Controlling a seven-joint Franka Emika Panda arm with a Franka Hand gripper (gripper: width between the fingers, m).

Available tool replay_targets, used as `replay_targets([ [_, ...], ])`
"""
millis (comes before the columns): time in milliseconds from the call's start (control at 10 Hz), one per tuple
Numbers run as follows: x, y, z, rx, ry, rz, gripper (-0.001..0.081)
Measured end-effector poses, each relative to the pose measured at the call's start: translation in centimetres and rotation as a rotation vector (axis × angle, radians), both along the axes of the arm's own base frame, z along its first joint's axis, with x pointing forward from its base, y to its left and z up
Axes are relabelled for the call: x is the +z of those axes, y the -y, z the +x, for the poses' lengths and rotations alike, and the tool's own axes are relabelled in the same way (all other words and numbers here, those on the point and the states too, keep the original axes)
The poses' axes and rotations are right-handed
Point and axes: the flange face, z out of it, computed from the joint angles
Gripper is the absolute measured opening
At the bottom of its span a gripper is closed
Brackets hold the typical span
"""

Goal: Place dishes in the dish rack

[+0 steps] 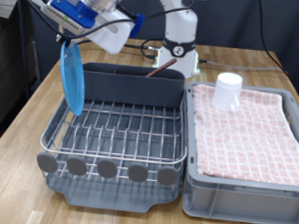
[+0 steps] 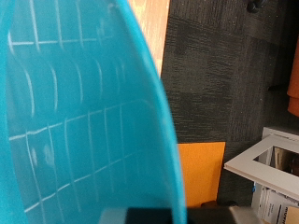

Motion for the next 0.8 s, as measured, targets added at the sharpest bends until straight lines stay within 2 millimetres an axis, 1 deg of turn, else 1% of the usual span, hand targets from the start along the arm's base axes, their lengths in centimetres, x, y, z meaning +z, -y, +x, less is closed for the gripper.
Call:
replay_targets([
  [500,-4.7,0.7,-0.1,0.023,0.017,0.007,0.0025],
  [800,-6.7,0.8,0.0,0.021,0.021,0.019,0.0025],
])
